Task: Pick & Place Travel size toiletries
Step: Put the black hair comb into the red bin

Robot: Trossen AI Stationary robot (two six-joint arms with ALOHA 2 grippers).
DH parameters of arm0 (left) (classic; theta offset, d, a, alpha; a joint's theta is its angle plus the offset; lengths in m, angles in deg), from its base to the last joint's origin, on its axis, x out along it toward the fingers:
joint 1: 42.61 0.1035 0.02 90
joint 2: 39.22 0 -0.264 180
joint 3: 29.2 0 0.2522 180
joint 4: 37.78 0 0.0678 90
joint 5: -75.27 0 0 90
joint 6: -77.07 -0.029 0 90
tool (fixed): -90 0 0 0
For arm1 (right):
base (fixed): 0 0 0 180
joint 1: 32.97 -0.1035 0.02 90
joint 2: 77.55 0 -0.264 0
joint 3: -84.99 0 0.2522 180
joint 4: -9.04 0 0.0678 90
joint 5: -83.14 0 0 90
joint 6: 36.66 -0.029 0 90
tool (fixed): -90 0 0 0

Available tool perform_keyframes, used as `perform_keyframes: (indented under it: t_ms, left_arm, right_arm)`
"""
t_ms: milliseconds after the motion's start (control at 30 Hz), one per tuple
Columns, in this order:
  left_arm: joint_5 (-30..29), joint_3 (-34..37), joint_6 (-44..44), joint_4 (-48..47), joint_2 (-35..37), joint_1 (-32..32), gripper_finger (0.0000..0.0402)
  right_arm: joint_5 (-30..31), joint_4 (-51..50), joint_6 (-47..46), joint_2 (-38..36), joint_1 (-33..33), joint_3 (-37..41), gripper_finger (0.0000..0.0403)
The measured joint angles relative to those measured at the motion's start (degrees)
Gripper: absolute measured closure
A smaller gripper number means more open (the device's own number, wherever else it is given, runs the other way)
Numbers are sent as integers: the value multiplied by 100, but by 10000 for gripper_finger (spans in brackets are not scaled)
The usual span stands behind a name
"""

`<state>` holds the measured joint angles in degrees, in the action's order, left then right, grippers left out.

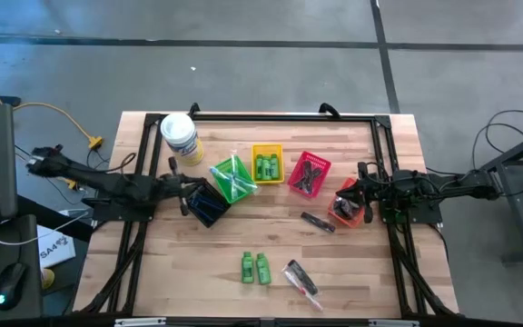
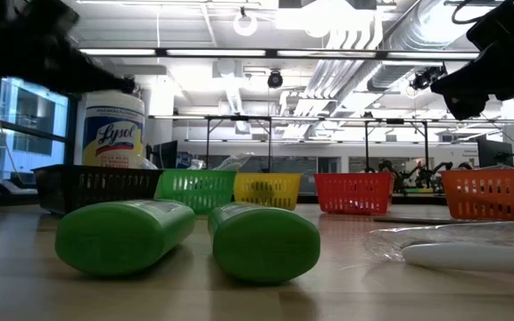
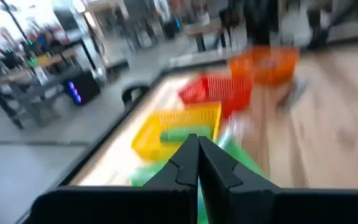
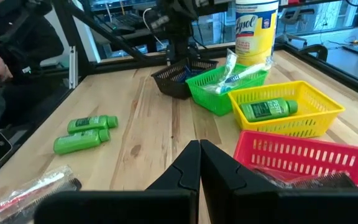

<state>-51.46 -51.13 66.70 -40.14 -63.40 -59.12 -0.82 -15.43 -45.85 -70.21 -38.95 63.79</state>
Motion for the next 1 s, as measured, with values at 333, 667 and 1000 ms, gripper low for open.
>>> perform_keyframes:
  t_ms: [333, 667, 1000]
  left_arm:
    - [2975, 2, -375, -46, -181, 1729, 401]
    - [3215, 317, -197, -577, 1046, 2291, 401]
    - [3234, 321, -211, -1750, 2412, 2288, 402]
  right_arm:
    - [-20, -189, 0, 13, 0, 0, 401]
    - [-24, -401, -20, 13, 0, 0, 400]
    - [-22, -399, -22, 13, -2, 0, 400]
